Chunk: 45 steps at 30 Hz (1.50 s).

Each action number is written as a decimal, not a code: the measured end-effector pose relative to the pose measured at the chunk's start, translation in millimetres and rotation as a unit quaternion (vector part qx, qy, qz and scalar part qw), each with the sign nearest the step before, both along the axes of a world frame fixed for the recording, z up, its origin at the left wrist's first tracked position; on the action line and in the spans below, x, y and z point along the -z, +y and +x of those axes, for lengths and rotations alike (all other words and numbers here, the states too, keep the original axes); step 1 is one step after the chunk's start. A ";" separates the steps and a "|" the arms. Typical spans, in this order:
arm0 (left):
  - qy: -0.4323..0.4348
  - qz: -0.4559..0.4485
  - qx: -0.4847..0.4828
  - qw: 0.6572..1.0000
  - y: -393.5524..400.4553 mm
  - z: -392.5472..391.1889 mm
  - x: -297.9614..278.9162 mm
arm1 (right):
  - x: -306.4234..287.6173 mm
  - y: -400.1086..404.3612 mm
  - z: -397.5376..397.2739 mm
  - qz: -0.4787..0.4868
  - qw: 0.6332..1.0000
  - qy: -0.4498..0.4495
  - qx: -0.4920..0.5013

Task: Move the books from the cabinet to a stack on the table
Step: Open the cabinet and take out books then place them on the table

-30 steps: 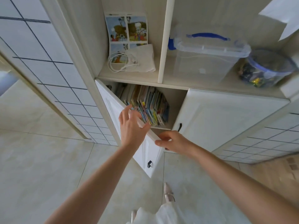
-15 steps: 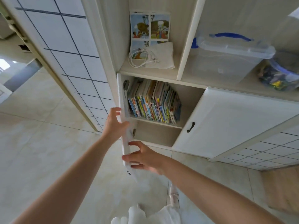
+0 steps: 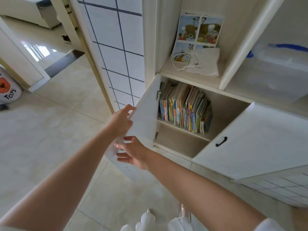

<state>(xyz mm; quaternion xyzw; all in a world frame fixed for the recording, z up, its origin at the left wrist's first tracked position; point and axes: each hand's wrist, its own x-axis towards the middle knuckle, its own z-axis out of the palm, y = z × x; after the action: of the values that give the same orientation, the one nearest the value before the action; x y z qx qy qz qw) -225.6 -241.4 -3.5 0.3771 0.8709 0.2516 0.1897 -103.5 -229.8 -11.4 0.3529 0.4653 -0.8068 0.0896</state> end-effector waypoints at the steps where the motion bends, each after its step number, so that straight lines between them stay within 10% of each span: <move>1: 0.007 -0.007 0.000 1.000 -1.5 -3.1 -1.5 | -1.3 0.4 -3.8 -0.005 1.000 0.001 0.002; 16: 0.211 0.015 0.032 0.977 20.3 21.4 -12.4 | 24.4 102.5 60.9 0.067 0.995 -0.073 0.033; 28: 0.023 -0.031 0.011 0.999 139.9 103.0 63.4 | 60.8 301.1 168.2 0.132 0.965 -0.188 0.129; 45: -0.210 0.154 -0.102 0.960 304.2 147.2 256.7 | 249.3 436.9 107.6 0.241 0.921 -0.238 0.190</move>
<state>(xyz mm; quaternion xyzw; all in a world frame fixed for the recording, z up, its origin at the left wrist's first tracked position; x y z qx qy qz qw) -78.3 62.7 -260.2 0.2491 0.7958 0.4747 0.2814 4.1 207.1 -260.7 0.6273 0.5350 -0.5641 -0.0447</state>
